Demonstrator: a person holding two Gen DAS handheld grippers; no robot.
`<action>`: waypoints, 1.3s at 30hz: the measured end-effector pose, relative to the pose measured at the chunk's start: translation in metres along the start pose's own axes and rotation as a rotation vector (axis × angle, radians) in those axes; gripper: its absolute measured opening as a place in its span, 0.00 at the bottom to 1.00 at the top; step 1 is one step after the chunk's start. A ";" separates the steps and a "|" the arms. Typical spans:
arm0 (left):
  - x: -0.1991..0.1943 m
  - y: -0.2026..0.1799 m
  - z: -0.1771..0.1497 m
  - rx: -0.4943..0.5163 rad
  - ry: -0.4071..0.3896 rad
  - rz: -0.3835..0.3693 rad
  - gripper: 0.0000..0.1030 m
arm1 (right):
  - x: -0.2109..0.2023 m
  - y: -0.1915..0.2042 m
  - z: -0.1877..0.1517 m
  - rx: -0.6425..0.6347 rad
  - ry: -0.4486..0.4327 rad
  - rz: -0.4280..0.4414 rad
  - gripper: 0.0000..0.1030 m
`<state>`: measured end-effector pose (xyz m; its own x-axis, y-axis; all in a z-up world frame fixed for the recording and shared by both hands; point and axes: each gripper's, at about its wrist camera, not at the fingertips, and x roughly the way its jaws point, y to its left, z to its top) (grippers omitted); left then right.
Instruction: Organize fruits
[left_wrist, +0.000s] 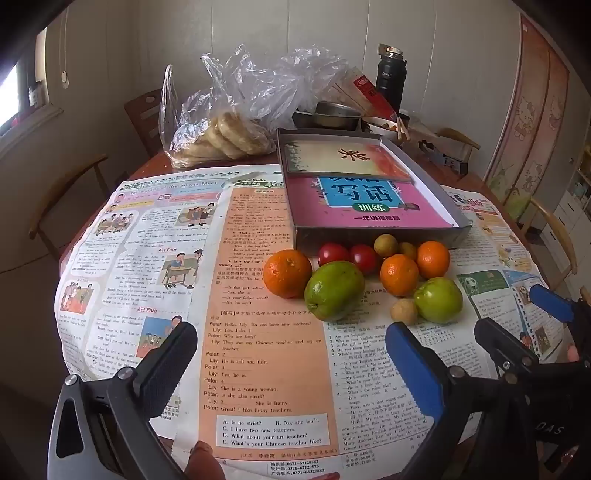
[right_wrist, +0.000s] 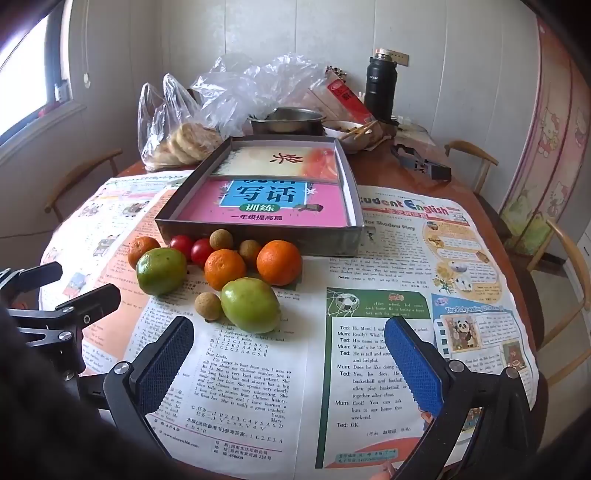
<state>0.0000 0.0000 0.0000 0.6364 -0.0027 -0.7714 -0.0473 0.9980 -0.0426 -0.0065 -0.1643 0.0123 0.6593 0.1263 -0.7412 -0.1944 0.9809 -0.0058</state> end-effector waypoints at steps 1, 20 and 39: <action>0.000 0.000 0.000 -0.001 0.003 0.002 1.00 | 0.000 0.000 0.000 -0.002 -0.002 0.000 1.00; 0.008 -0.001 -0.003 -0.005 0.015 0.006 1.00 | 0.003 -0.001 0.001 -0.005 0.005 0.002 1.00; 0.006 0.001 -0.004 -0.008 0.016 -0.001 1.00 | 0.004 0.003 0.002 -0.002 0.010 0.002 1.00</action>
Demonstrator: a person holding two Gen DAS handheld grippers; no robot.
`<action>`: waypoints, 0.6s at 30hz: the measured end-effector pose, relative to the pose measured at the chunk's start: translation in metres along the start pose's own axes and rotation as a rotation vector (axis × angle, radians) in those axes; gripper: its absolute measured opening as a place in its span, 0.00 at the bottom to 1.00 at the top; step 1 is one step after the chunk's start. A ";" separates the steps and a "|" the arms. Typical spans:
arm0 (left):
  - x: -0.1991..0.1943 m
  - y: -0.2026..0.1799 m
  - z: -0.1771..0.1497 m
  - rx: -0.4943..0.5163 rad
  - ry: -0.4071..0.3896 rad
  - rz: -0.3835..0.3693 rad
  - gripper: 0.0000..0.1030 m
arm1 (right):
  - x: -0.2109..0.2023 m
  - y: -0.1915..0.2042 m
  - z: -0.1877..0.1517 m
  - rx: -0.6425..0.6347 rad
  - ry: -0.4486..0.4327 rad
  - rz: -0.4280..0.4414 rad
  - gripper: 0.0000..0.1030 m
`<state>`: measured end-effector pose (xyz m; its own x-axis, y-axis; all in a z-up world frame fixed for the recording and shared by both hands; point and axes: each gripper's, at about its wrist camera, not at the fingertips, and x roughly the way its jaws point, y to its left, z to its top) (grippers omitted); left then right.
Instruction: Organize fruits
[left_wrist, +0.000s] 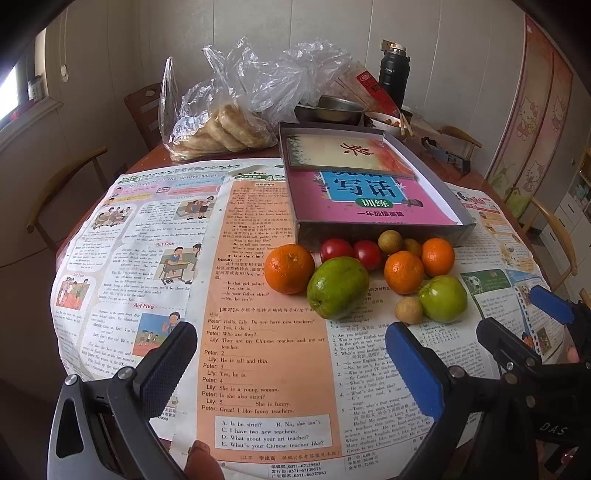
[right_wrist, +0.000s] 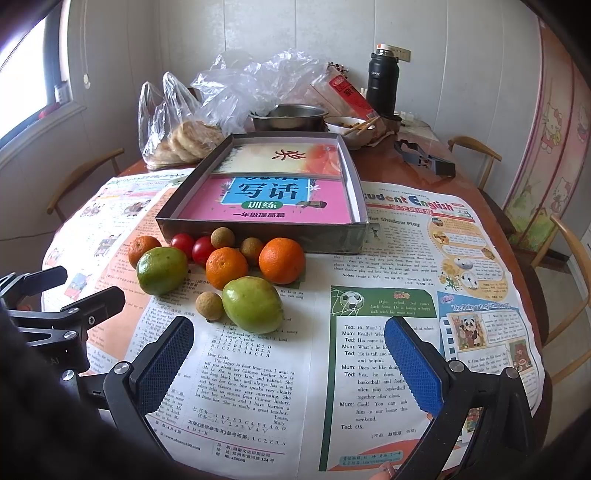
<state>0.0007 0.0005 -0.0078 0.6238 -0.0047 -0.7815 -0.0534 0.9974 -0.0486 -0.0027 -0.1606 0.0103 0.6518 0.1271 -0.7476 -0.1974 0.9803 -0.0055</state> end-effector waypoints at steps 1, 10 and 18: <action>0.000 0.000 0.001 0.000 0.001 0.000 1.00 | 0.000 -0.002 -0.002 0.002 0.000 0.002 1.00; 0.000 -0.001 0.002 0.002 0.003 -0.003 1.00 | 0.001 -0.002 -0.001 0.005 0.002 0.004 1.00; 0.002 0.003 0.004 -0.006 0.014 -0.009 1.00 | 0.007 -0.001 -0.002 0.012 0.015 0.010 1.00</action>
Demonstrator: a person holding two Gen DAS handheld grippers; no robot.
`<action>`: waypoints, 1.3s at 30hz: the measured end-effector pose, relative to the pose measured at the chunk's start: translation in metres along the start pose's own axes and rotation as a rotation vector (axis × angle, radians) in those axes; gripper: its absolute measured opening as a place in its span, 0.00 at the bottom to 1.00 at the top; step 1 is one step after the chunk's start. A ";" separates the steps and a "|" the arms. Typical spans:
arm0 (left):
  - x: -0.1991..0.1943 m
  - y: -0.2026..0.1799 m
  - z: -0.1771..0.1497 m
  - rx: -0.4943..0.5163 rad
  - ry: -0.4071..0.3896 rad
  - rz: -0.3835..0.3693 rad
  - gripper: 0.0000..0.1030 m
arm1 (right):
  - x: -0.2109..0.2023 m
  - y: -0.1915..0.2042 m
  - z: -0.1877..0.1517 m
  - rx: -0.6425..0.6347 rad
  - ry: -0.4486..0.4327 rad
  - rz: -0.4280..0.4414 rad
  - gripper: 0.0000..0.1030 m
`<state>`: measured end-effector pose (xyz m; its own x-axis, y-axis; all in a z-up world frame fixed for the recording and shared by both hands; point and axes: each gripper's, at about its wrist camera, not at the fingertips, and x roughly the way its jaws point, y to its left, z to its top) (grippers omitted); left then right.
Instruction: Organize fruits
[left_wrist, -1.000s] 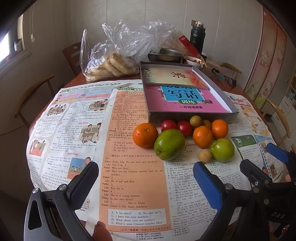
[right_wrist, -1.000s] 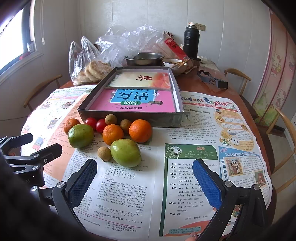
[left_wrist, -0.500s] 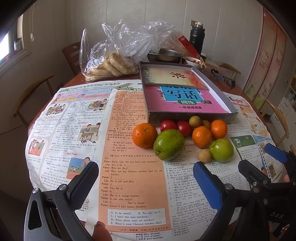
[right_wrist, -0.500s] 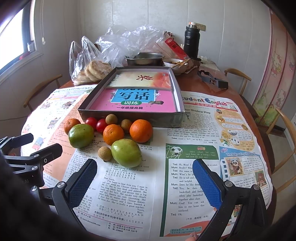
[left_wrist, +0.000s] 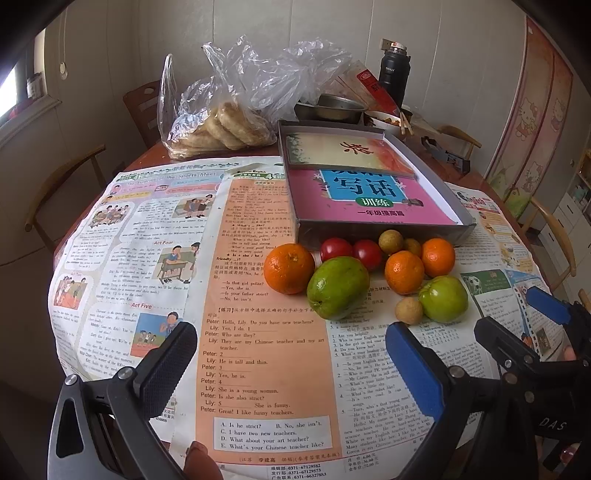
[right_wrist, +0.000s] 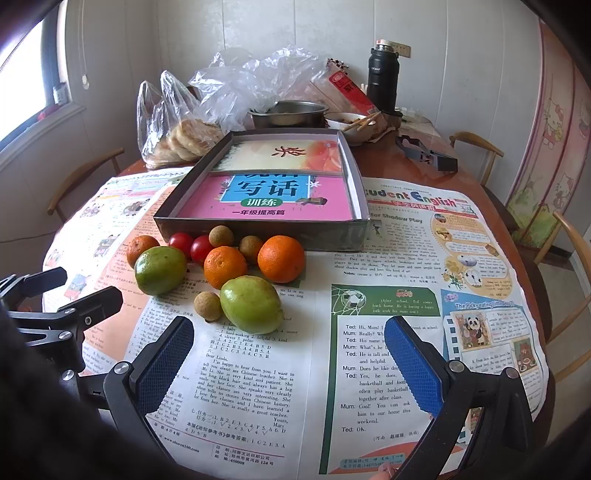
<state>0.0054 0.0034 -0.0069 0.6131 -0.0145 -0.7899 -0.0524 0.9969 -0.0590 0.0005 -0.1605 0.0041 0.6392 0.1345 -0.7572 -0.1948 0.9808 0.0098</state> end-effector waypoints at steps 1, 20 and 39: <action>0.000 0.000 0.000 0.000 0.001 -0.003 1.00 | 0.000 0.001 0.000 0.001 0.001 0.001 1.00; 0.022 0.035 0.020 -0.046 0.028 -0.016 0.92 | 0.037 -0.004 0.011 -0.015 0.090 0.078 0.97; 0.063 0.035 0.050 0.009 0.085 -0.157 0.57 | 0.061 0.005 0.015 -0.057 0.140 0.165 0.45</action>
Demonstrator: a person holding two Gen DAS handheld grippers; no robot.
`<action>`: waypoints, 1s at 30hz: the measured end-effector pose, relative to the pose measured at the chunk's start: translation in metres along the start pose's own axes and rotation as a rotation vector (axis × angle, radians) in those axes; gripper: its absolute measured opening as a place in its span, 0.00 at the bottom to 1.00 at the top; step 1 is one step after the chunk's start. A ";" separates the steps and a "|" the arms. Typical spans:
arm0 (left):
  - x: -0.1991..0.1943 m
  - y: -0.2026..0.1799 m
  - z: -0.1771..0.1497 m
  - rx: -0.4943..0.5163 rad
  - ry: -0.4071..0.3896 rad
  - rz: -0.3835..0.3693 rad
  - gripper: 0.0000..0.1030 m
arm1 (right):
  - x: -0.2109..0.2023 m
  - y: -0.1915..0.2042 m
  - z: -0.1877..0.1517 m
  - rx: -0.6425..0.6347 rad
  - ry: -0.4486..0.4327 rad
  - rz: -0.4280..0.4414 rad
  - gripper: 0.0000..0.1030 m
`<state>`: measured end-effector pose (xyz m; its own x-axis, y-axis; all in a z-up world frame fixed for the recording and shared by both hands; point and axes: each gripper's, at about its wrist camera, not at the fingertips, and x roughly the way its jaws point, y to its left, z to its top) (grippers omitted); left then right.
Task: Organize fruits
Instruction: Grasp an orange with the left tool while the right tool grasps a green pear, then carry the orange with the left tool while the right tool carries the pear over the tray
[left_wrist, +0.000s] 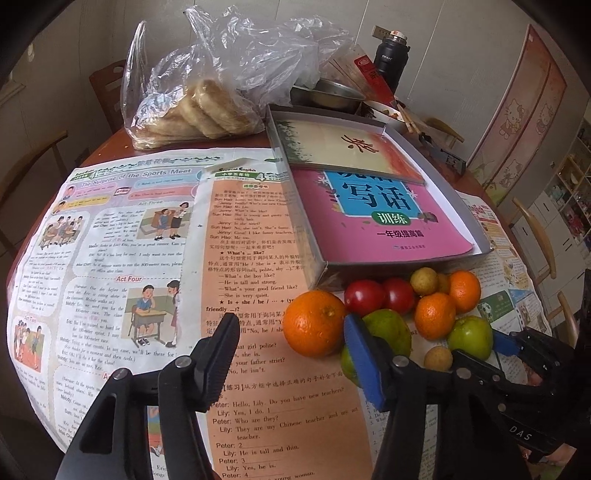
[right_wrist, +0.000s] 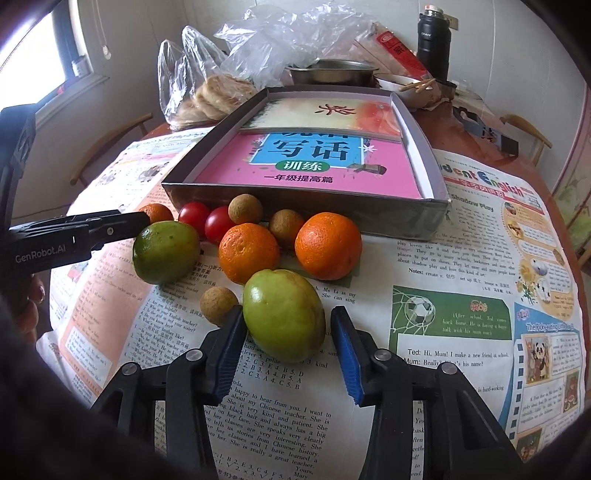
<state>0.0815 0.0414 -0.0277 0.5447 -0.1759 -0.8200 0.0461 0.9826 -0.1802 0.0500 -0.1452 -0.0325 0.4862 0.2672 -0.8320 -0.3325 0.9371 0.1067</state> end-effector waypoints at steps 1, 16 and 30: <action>0.002 0.000 0.001 0.000 0.005 -0.011 0.56 | 0.001 -0.001 0.001 0.000 -0.001 0.001 0.44; 0.025 -0.008 0.008 0.005 0.080 -0.119 0.36 | -0.002 -0.012 0.001 0.031 -0.017 0.058 0.40; -0.010 -0.022 0.028 0.045 -0.021 -0.096 0.36 | -0.029 -0.029 0.038 0.035 -0.135 0.023 0.40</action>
<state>0.0988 0.0235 -0.0001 0.5536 -0.2687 -0.7883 0.1359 0.9630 -0.2328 0.0763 -0.1711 0.0094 0.5841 0.3147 -0.7482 -0.3177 0.9369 0.1461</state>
